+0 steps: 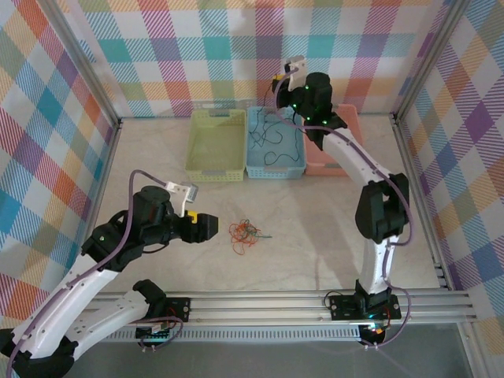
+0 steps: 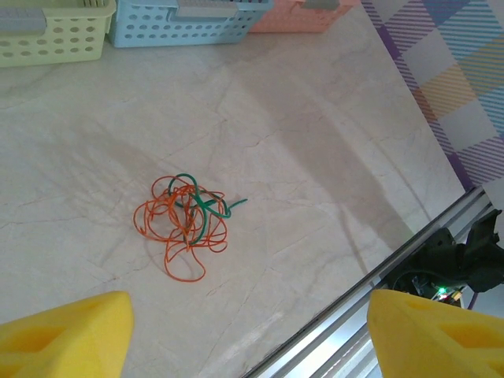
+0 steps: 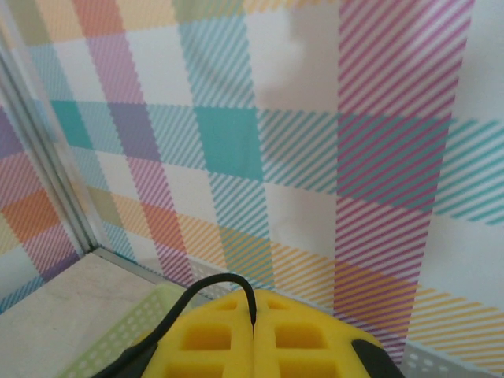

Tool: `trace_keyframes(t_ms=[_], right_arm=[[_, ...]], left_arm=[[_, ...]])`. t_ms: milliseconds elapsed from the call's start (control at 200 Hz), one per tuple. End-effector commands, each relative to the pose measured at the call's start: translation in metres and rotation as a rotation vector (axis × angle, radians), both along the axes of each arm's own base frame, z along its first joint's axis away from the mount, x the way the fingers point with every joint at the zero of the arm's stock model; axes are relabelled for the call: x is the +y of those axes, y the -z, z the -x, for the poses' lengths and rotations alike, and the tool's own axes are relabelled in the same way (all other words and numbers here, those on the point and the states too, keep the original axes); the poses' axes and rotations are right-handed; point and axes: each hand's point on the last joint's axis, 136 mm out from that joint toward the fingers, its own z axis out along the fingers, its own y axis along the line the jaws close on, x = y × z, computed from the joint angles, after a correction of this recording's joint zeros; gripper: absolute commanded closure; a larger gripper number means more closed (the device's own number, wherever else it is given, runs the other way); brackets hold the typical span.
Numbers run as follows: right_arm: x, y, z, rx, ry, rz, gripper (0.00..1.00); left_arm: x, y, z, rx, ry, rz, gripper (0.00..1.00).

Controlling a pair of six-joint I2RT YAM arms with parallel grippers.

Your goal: Untangle the cables

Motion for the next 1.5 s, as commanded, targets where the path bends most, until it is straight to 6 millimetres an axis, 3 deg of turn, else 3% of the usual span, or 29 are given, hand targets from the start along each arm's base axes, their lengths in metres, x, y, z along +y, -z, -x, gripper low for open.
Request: trace_keyframes(t_ms=[0,150,425,520,610,665,835,990,1130,1320,1495], right_arm=[[-0.007,0.000,-0.017,0.029,0.058,-0.040,1.00],[-0.008,0.027,-0.037,0.081,0.087,-0.047,1.00],[-0.013,0.106,-0.048,0.217,0.128,0.012,0.99],[-0.011,0.122,-0.041,0.259,0.097,0.044,0.91],[-0.010,0.130,-0.028,0.292,0.066,0.065,0.69],[-0.014,0.131,-0.020,0.307,0.068,0.077,0.61],[-0.039,0.124,0.015,0.344,0.135,0.095,0.42],[-0.049,0.132,0.060,0.372,0.110,0.040,0.41],[-0.057,0.133,0.089,0.422,0.098,0.037,0.41],[-0.027,0.122,0.155,0.450,-0.167,-0.036,0.45],[0.009,0.148,0.222,0.427,-0.419,0.049,0.46]], left_arm=[[0.008,0.005,0.003,0.004,-0.029,-0.007,0.22],[0.013,0.005,0.007,-0.021,-0.030,0.001,0.22],[0.017,0.020,0.012,-0.005,-0.044,-0.003,0.22],[0.016,0.020,0.011,0.009,-0.059,0.017,0.22],[0.010,0.022,0.010,0.030,-0.061,0.056,0.22],[0.007,0.025,0.008,0.044,-0.068,0.079,0.22],[0.000,0.044,-0.001,0.104,-0.099,0.095,0.23],[-0.016,0.057,-0.007,0.158,-0.078,0.125,0.23],[-0.021,0.074,-0.011,0.197,-0.081,0.112,0.24],[-0.027,0.096,-0.014,0.246,-0.088,0.107,0.24],[-0.035,0.119,-0.019,0.294,-0.094,0.090,0.25]])
